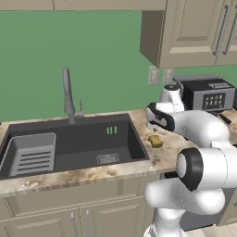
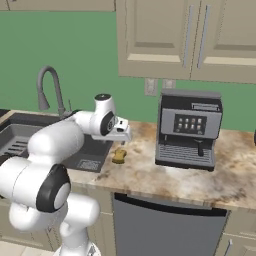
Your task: Place the sponge inside the microwave to prepare for sanitizing.
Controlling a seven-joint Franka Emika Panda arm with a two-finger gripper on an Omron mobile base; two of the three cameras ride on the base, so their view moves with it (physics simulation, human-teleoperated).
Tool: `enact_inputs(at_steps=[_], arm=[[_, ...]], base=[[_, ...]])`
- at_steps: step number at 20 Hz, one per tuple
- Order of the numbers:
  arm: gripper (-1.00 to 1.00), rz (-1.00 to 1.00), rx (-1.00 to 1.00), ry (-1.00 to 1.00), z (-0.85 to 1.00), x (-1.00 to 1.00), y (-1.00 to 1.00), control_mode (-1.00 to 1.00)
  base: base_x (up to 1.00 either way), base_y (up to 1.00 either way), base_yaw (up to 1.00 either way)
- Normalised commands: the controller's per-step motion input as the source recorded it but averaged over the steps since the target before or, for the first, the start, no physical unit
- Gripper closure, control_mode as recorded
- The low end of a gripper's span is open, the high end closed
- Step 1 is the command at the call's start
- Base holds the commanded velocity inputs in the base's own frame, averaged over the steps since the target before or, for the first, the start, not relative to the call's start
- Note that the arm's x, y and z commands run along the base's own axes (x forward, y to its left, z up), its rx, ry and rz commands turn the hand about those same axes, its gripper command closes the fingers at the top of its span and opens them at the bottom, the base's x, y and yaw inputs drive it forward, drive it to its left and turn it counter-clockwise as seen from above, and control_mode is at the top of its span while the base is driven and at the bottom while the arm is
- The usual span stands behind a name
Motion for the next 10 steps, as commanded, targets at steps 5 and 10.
enact_inputs(at_steps=[5, 10], arm=[[-1.0, 0.0, 0.0, 0.03, -0.17, 0.33, 0.02, -1.0], [-1.0, 0.0, 0.0, 0.15, -0.27, 0.32, 0.0, -1.0]], base=[[0.0, 0.0, 0.0], [0.0, 0.0, 0.0]])
